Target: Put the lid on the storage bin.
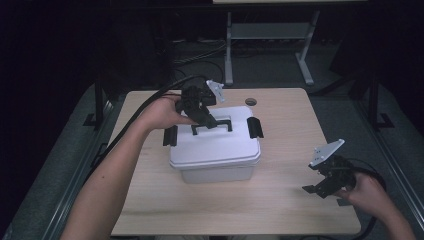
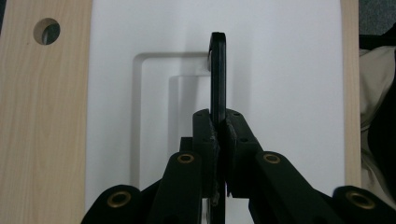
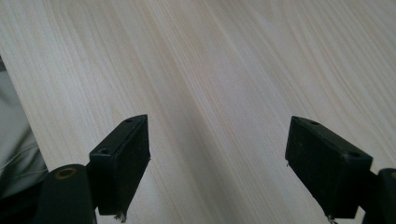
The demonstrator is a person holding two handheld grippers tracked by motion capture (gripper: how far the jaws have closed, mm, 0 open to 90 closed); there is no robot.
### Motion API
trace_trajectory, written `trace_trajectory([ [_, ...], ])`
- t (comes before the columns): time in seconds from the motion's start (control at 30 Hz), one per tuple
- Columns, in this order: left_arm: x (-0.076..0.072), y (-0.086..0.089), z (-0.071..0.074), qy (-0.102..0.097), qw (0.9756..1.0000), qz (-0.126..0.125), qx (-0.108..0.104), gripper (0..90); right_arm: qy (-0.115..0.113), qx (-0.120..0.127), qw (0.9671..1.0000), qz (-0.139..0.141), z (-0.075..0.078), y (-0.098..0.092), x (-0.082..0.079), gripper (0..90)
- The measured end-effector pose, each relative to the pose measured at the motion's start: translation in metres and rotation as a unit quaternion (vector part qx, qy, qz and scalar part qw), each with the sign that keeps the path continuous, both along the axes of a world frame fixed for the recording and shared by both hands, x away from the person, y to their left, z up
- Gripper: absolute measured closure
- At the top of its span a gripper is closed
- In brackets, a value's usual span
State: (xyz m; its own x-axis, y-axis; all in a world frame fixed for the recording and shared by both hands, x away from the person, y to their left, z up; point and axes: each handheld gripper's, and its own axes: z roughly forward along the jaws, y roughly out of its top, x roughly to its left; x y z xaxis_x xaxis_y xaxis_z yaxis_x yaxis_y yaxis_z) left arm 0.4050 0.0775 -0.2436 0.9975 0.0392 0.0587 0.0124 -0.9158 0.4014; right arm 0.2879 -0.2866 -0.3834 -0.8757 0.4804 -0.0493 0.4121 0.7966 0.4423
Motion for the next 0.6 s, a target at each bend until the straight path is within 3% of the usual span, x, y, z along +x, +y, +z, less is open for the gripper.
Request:
trace_trajectory([
  [0.6, 0.010, -0.014, -0.014, 0.005, 0.9999, -0.004, 0.015, 84.5, 0.001, 0.002, 1.0000, -0.004, -0.001, -0.005, -0.001, 21.3],
])
